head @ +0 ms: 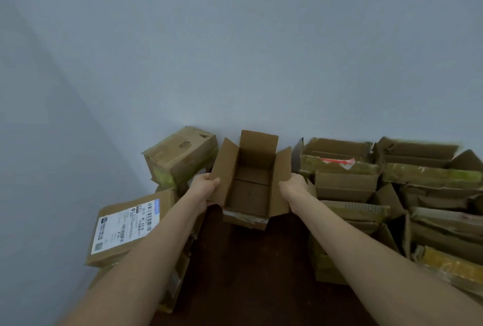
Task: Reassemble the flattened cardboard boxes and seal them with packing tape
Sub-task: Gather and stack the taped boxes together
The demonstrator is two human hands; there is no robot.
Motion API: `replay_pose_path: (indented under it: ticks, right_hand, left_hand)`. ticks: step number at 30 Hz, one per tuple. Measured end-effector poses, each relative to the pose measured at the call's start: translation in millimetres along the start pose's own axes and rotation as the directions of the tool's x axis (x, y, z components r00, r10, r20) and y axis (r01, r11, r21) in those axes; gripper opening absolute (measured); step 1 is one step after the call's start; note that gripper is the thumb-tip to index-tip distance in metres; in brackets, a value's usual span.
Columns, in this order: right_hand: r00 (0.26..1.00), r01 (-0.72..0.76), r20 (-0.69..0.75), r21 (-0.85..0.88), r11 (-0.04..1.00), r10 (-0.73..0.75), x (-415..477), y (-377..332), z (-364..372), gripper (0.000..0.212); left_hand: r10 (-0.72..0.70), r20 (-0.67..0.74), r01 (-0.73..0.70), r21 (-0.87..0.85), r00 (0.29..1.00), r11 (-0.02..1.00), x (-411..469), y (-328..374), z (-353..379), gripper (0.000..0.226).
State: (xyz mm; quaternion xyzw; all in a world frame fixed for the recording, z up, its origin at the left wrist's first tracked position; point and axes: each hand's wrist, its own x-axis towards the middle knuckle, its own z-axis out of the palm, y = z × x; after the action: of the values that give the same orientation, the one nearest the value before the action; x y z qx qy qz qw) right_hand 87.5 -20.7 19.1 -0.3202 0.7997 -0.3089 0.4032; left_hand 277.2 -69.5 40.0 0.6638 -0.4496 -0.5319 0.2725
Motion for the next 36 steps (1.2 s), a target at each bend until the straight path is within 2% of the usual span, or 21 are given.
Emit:
replay_pose_path:
  ticks: [2,3,5,7,9,10,15,20,23,26,29,36]
  right_hand:
    - [0.999,0.054,0.0,-0.161,0.985,-0.054,-3,-1,-3,0.017]
    - [0.997,0.069,-0.01,-0.24,0.968,-0.074,-3,-3,-5,0.022]
    - [0.991,0.107,-0.036,-0.382,0.918,-0.13,-6,-5,-13,0.044]
    - [0.975,0.136,-0.075,-0.547,0.826,-0.21,-9,-6,-21,0.062]
    - [0.96,0.137,-0.088,-0.679,0.721,-0.265,-9,-7,-27,0.075]
    - [0.959,0.134,-0.088,-0.7,0.701,-0.271,-9,-8,-32,0.079]
    - [0.968,0.101,-0.095,-0.7,0.707,-0.231,-1,-2,-36,0.083]
    - [0.969,0.087,-0.108,-0.692,0.716,-0.222,0,-3,-35,0.08]
    - [0.971,0.087,-0.106,-0.677,0.731,-0.214,-5,-6,-31,0.06]
    - [0.972,0.083,-0.107,-0.679,0.729,-0.21,-12,-8,-29,0.048]
    - [0.969,0.079,-0.118,-0.679,0.73,-0.215,-16,-6,-30,0.048]
    - [0.963,0.042,-0.183,-0.621,0.783,-0.197,-17,-9,-28,0.051]
  left_hand:
    - [0.024,-0.007,-0.024,0.011,1.0,1.0,-1,1,7,0.025]
    - [0.028,-0.001,-0.028,0.009,1.0,1.0,-1,2,12,0.023]
    - [0.019,0.013,-0.019,0.008,1.0,1.0,6,-1,24,0.025]
    - [0.009,0.026,-0.01,0.028,1.0,1.0,11,-4,39,0.031]
    - [0.003,0.016,-0.004,0.06,1.0,0.998,17,-6,52,0.034]
    - [-0.004,0.014,0.003,0.061,1.0,0.998,20,-6,59,0.034]
    - [-0.067,0.036,0.067,0.001,0.997,0.998,31,-10,82,0.041]
    - [-0.007,0.168,0.004,0.017,0.986,1.0,27,1,79,0.041]
    - [0.032,0.232,-0.042,0.041,0.972,0.998,24,4,74,0.042]
    - [0.065,0.198,-0.066,-0.003,0.978,0.998,24,5,76,0.042]
    - [0.064,0.208,-0.061,-0.025,0.976,0.998,30,6,81,0.042]
    - [0.015,0.336,-0.034,0.052,0.942,0.998,46,11,85,0.046]
